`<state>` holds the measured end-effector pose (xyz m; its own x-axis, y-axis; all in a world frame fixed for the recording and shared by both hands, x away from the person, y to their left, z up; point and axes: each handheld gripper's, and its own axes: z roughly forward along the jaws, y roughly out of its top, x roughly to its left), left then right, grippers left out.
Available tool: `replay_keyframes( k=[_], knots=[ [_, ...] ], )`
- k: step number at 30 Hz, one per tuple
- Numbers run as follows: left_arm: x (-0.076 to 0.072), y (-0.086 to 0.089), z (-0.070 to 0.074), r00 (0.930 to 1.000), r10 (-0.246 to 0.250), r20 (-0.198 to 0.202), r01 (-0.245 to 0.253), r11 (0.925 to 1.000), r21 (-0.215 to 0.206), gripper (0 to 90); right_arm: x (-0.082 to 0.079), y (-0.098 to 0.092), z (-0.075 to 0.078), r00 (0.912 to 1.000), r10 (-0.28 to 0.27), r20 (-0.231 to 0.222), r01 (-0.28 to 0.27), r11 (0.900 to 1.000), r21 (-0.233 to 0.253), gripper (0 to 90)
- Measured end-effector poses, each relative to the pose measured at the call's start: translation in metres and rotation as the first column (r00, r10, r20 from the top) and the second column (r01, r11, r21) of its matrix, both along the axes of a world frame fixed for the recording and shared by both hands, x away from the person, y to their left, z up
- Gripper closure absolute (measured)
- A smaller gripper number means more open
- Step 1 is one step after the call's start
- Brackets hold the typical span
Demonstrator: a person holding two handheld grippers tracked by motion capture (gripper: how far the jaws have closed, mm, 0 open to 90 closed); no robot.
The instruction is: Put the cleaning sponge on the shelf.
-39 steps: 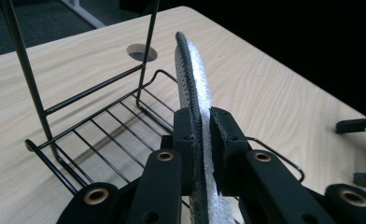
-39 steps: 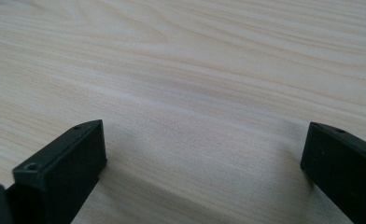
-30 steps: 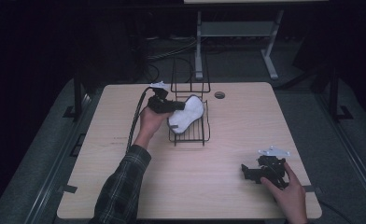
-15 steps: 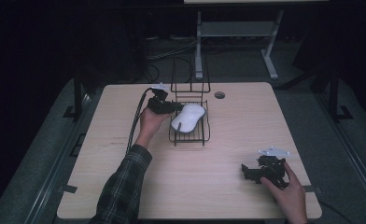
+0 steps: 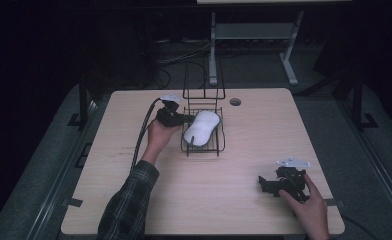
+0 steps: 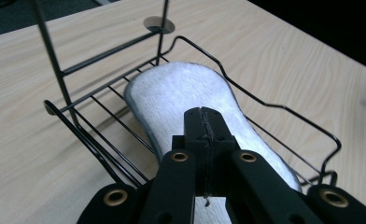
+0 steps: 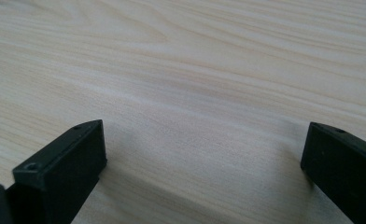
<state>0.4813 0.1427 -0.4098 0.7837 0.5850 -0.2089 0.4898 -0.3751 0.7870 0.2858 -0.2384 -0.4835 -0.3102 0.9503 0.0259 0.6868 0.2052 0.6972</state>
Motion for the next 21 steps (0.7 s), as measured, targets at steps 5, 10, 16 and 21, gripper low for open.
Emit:
replay_keyframes(
  k=[5,10,16,21],
  knots=[
    [-0.012,-0.002,-0.007,0.9999,-0.013,0.002,0.013,0.9997,0.021,89.7,0.000,0.000,0.000,1.0000,0.001,0.002,-0.001,1.000,-0.002,0.0],
    [-0.021,-0.005,-0.015,0.9993,-0.035,-0.009,0.036,0.9976,0.059,89.7,0.000,0.000,0.000,1.0000,0.001,0.002,-0.001,1.000,-0.001,0.0],
    [-0.028,-0.008,-0.020,0.9989,-0.046,-0.009,0.046,0.9977,0.049,89.7,0.000,0.000,0.000,1.0000,0.000,0.000,0.000,1.000,0.000,0.0],
    [-0.033,-0.015,-0.020,0.9981,-0.059,-0.016,0.060,0.9975,0.039,89.7,0.000,0.000,0.000,1.0000,0.000,0.001,0.000,1.000,-0.001,0.0]
  ],
)
